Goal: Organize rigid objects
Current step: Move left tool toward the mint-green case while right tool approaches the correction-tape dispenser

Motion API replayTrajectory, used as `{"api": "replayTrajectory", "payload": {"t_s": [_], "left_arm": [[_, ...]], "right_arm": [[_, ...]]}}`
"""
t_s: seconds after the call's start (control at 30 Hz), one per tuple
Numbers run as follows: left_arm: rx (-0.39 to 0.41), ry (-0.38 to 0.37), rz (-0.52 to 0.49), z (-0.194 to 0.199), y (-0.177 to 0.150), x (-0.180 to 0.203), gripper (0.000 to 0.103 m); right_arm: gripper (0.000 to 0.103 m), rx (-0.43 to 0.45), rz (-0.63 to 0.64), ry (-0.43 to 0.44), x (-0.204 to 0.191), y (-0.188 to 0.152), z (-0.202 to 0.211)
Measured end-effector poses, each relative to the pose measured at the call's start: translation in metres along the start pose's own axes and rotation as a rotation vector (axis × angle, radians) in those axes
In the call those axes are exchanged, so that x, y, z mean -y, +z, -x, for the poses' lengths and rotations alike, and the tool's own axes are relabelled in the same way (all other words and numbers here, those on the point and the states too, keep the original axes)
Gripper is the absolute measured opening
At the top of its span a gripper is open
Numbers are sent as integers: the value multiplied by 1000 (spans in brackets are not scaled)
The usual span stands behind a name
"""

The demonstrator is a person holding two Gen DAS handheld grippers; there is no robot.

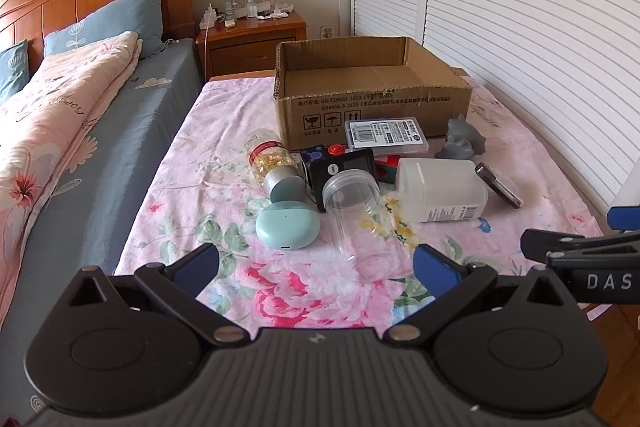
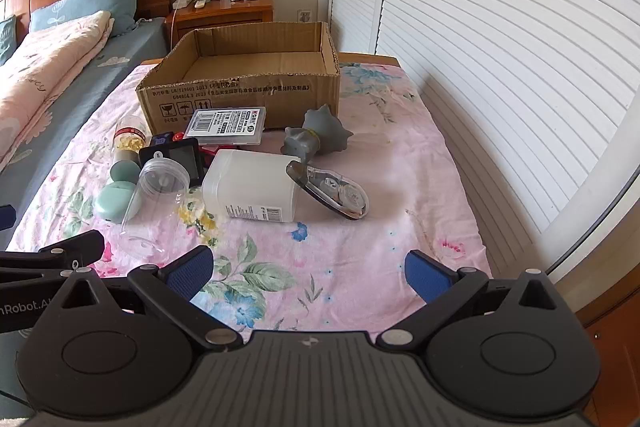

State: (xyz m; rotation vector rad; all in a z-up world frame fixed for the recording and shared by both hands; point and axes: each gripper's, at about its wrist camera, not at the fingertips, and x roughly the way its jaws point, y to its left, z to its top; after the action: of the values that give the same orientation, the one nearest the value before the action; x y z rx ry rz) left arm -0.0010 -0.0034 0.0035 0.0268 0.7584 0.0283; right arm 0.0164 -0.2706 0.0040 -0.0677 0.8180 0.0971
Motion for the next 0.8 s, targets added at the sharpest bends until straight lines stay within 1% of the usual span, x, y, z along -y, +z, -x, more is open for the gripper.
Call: {"api": "replayTrajectory", "payload": {"t_s": [0.27, 0.8], "left_arm": [[-8, -11, 6, 1, -1, -3, 102], [-4, -6, 7, 0, 0, -5, 102]], "right_arm": [[103, 0, -2, 2, 1, 1, 0], [103, 1, -3, 1, 1, 4, 0]]}}
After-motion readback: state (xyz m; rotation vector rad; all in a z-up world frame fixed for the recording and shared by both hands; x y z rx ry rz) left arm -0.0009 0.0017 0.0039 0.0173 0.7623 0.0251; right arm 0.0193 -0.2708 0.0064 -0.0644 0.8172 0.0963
